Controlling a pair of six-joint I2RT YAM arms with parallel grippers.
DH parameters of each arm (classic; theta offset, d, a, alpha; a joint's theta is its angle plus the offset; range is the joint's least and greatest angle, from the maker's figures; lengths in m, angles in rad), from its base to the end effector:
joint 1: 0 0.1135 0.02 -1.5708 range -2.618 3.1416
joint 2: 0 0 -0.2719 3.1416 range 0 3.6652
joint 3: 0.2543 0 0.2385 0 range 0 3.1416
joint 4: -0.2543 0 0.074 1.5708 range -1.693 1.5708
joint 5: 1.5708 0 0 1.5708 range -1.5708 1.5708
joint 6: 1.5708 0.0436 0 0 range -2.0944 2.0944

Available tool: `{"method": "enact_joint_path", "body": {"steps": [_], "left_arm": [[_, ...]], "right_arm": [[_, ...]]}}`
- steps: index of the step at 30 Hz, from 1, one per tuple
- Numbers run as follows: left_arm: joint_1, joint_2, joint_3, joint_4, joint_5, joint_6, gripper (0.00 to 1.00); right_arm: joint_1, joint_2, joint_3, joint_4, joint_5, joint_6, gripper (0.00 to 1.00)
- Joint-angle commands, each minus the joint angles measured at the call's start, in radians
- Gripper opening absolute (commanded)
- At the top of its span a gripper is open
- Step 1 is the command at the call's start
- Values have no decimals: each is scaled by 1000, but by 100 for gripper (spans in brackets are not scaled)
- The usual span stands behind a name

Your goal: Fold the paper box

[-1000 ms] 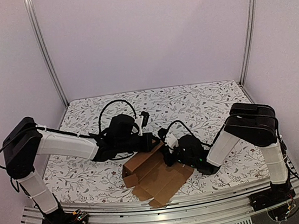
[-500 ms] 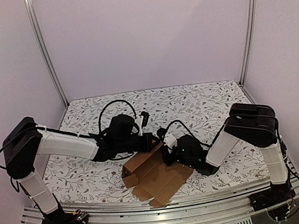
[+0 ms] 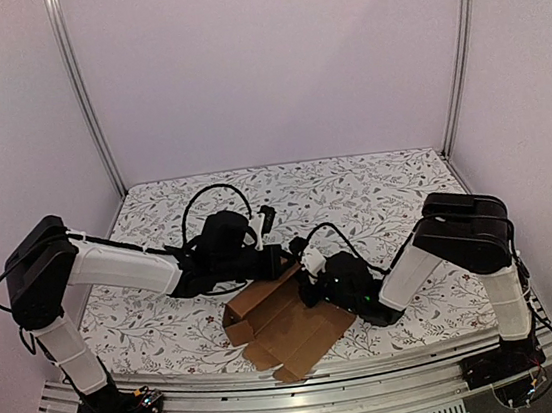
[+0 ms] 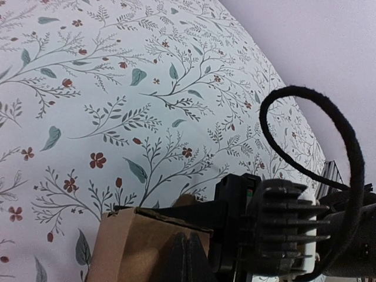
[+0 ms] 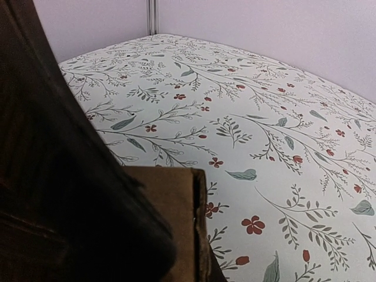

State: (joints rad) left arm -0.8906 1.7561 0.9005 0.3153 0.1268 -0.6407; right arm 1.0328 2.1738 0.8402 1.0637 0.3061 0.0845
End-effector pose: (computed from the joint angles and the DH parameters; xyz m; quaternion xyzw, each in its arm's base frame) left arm 0.2267 -0.2890 0.1855 0.1392 0.8578 -0.3805 0.3163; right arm 0.2153 0.3352 0.0964 -0.2770 0.7419 0.2143 0.5718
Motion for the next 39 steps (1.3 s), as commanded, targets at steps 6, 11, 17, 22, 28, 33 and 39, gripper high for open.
{"method": "enact_joint_path", "body": {"steps": [6,11,17,22,28,33,39], "left_arm": [[13,-44,-15,-90,-30,12,12],[22,-106,0,-157,-51,37,30],[27,-214,37,-291,-107,83,50],[27,-336,30,-434,-196,101,62],[27,-523,-100,-550,-353,43,73],[27,-632,-271,-487,-376,5,79],[27,-669,-434,-337,-321,15,79]], "right_arm": [[22,9,-4,55,54,-17,0],[25,-1,-23,37,74,-17,0],[25,-26,-54,4,126,-9,0],[25,-60,-71,-59,183,35,0],[30,-91,-78,-140,301,120,0],[30,-125,-63,-224,375,174,0],[30,-161,-57,-286,394,204,0]]}}
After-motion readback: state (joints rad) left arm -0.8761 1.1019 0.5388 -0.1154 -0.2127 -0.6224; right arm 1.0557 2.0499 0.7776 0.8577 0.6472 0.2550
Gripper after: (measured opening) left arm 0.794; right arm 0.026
